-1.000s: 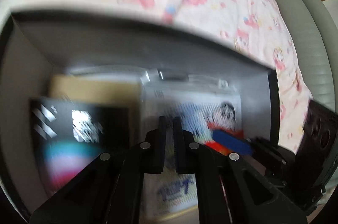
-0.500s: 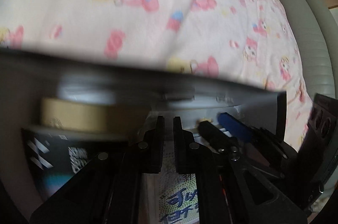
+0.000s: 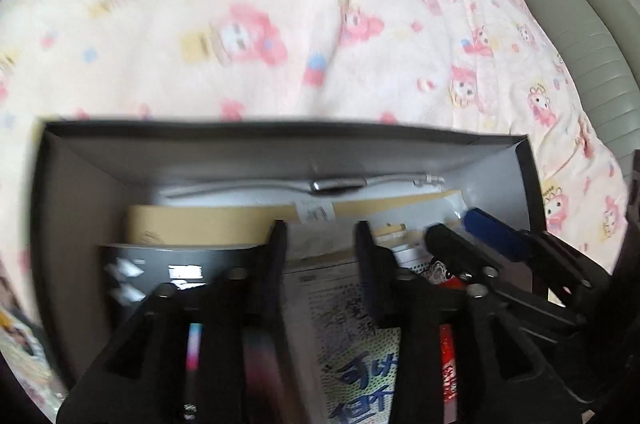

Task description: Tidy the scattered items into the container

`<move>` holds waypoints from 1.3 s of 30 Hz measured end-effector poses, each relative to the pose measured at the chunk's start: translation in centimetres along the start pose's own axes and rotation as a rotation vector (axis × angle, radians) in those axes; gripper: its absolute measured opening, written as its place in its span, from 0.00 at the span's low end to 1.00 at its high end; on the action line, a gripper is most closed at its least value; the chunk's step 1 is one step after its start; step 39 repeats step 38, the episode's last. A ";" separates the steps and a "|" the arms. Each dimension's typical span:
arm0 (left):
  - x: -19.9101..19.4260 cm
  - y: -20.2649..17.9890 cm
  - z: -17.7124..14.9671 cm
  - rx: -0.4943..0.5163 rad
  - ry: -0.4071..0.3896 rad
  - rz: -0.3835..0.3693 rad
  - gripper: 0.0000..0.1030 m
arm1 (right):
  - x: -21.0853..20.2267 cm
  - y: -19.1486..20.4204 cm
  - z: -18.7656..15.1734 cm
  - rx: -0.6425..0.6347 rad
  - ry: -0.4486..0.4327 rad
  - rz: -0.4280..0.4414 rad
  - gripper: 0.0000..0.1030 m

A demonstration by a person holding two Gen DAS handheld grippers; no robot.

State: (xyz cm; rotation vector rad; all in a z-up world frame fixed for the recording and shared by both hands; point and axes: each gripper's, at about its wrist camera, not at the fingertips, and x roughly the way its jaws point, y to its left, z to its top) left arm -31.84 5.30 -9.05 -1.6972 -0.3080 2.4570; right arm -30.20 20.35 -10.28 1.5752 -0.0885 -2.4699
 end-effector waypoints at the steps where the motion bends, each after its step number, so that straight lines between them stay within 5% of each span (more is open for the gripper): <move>1: -1.1 0.5 -0.1 0.005 -0.029 0.013 0.48 | -0.7 0.2 -0.1 0.005 -0.021 -0.009 0.40; 5: -6.7 0.1 -1.4 0.032 -0.178 0.033 0.74 | -4.4 1.0 -0.7 0.009 -0.123 -0.050 0.56; 11: -13.8 -1.2 -3.8 0.074 -0.356 0.121 0.89 | -10.2 3.9 -2.8 -0.058 -0.253 -0.092 0.66; 20: -22.5 -0.9 -11.2 0.097 -0.485 0.176 0.99 | -18.2 5.4 -9.3 -0.029 -0.363 -0.162 0.66; 29: -24.4 0.3 -21.3 0.085 -0.510 0.171 0.99 | -22.3 6.1 -18.5 0.026 -0.410 -0.169 0.67; 39: -23.8 0.3 -24.5 0.097 -0.477 0.187 0.99 | -23.2 6.4 -20.7 0.016 -0.420 -0.130 0.67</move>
